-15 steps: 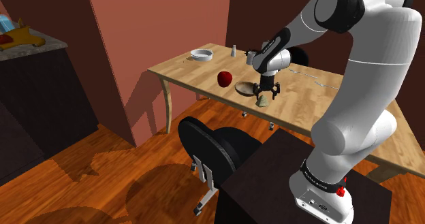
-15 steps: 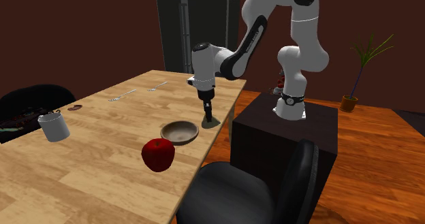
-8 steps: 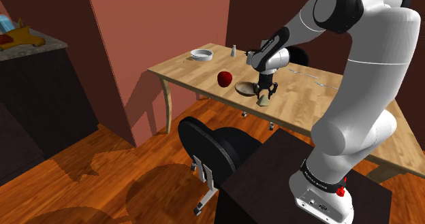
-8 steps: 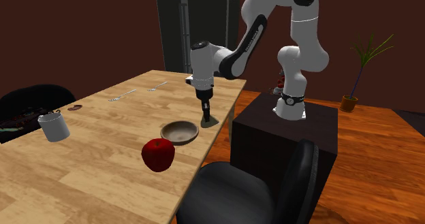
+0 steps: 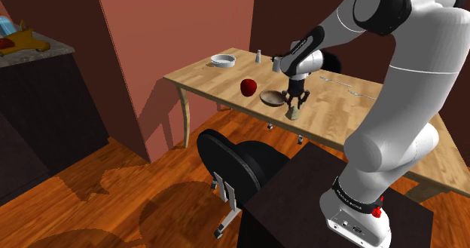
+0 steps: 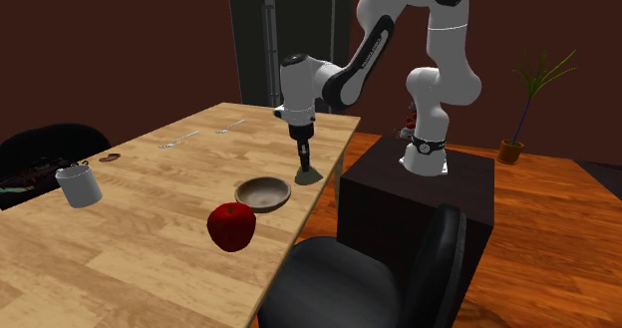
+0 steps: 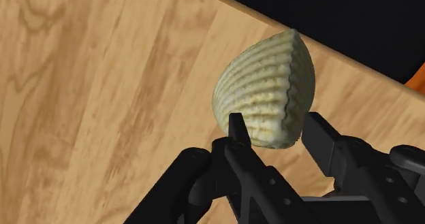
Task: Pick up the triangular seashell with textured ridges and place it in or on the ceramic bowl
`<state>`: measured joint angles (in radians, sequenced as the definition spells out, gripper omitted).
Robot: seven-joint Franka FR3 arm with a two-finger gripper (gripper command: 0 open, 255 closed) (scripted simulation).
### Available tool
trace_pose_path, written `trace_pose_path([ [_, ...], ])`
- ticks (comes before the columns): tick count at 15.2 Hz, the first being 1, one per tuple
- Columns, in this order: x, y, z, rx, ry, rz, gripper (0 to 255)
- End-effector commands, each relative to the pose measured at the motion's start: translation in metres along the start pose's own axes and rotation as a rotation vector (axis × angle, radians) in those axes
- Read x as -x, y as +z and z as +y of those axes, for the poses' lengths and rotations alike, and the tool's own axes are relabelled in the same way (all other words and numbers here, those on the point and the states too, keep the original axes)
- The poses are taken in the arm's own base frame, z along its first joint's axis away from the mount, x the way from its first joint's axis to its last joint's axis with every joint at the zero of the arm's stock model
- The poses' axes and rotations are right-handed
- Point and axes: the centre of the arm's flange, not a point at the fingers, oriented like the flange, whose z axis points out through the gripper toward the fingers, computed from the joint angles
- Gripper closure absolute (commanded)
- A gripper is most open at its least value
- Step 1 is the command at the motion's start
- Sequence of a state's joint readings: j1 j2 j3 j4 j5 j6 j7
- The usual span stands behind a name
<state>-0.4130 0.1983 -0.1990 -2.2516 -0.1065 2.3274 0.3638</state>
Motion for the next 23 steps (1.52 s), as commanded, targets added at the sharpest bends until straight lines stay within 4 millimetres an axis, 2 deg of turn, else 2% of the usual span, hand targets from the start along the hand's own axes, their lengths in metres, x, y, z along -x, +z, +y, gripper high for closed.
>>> trace_pose_path([
  [1,0.001,-0.009,0.002,0.002,0.001,-0.003,255],
  [6,0.003,-0.035,0.006,0.002,0.001,-0.003,255],
  [7,0.002,-0.03,0.005,0.001,0.001,-0.003,255],
  [8,0.002,-0.03,0.005,0.001,0.001,-0.003,0],
  [9,0.001,-0.023,0.038,-0.158,-0.056,-0.064,0],
  [11,-0.006,0.008,0.098,-0.477,-0.17,-0.187,0],
  [19,0.003,0.043,0.081,-0.483,-0.172,-0.19,0],
  [23,0.003,0.043,0.081,-0.483,-0.172,-0.19,0],
])
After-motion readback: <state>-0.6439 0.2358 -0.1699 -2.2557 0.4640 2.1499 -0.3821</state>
